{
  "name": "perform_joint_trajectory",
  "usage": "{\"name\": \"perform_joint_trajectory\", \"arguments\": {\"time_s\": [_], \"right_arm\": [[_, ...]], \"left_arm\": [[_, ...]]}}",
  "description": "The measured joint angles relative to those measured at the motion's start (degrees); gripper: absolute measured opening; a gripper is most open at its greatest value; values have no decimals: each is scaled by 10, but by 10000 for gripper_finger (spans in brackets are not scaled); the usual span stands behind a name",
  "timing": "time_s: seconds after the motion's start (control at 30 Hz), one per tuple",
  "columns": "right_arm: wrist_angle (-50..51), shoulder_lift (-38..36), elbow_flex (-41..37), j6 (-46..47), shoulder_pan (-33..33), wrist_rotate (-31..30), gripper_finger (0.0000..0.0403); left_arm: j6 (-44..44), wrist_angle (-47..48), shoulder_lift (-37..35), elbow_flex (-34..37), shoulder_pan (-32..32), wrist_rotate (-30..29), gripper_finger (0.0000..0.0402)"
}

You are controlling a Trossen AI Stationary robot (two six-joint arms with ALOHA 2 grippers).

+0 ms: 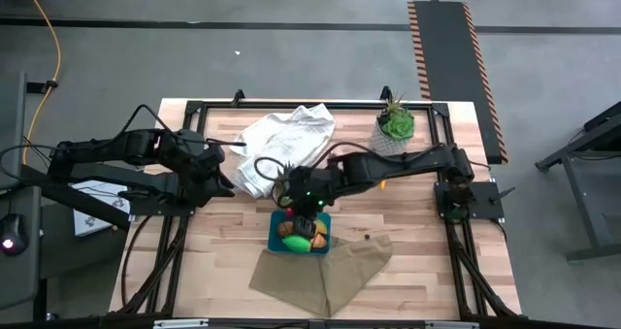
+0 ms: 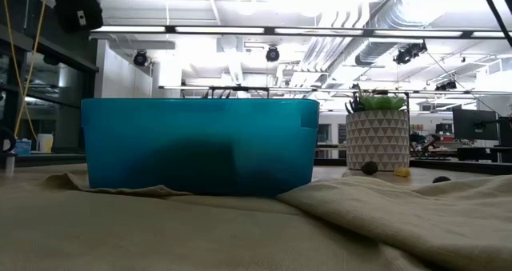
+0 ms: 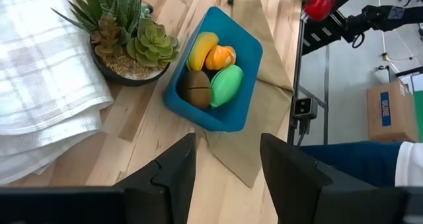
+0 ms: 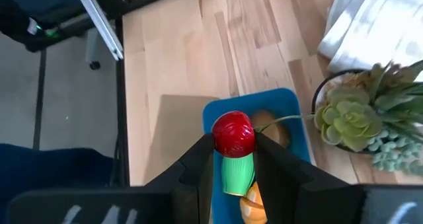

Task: Pick and placing Produce into tupperware
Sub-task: Put the cherry into the blue bin

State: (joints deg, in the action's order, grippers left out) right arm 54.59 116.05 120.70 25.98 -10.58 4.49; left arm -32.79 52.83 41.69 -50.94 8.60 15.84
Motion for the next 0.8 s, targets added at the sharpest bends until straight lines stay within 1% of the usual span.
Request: {"name": "perform_joint_trajectory", "arguments": {"time_s": [0.47,0.8], "right_arm": [[39,83,0,21,-7,0,85],[61,125,0,21,-20,1,85]], "left_arm": [[10,3,0,0,0,0,156],[10,15,0,0,0,0,156]]}}
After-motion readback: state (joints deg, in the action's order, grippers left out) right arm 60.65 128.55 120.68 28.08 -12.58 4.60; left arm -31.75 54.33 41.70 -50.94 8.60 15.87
